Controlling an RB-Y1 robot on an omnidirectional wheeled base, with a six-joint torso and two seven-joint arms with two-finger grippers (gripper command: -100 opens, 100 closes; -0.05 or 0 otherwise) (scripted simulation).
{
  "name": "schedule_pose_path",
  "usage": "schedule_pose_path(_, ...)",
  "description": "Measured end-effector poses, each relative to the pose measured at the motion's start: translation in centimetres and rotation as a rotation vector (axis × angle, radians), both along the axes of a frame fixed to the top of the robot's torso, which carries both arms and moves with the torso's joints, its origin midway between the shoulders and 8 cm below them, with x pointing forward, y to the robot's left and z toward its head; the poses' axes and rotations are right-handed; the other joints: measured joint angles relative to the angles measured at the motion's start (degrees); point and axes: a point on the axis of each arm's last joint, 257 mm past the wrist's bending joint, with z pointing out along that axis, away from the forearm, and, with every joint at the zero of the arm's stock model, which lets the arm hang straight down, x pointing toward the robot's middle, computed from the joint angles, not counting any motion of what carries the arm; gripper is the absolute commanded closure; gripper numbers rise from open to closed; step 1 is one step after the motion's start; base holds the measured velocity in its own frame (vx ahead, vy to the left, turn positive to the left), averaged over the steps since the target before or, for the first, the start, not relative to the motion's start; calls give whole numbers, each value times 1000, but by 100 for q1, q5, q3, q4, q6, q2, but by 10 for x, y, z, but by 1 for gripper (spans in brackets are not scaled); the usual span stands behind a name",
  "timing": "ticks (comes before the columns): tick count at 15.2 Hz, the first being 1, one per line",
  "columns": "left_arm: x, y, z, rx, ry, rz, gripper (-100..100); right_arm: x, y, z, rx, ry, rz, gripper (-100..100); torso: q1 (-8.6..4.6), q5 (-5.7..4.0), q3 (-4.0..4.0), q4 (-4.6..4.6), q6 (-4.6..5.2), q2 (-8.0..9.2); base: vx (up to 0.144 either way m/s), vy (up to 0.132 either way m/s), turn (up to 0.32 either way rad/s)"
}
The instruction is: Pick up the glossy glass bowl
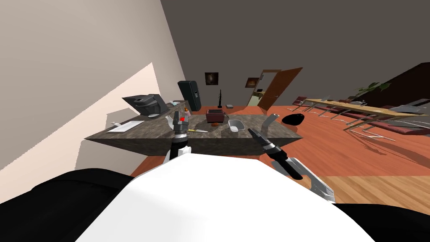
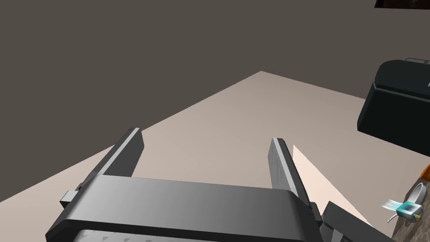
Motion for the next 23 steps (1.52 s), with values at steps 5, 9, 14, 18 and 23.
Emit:
schedule_pose_path(5, 0, 0, 0, 0, 0, 0, 0, -2, -12, -21, -152, 49, 15, -100, -3, -1, -1, -1, -1, -1, 1, 60, 97)
schedule_pose_path(9, 0, 0, 0, 0, 0, 0, 0, -4, -32, -40, -291, 93, 27, -100, -1, 0, 0, 0, 2, -1, 0, 71, 105)
schedule_pose_path(14, 0, 0, 0, 0, 0, 0, 0, -6, -57, -63, -470, 149, 45, -100, 2, 1, -2, -1, 2, -4, 7, 74, 110)
schedule_pose_path(18, 0, 0, 0, 0, 0, 0, 0, -9, -84, -81, -626, 200, 62, -100, 4, 1, -3, -1, 1, -5, 9, 70, 104)
schedule_pose_path(23, 0, 0, 0, 0, 0, 0, 0, -18, -118, -96, -801, 254, 92, -100, 4, 2, -4, -1, -1, -7, 14, 75, 139)
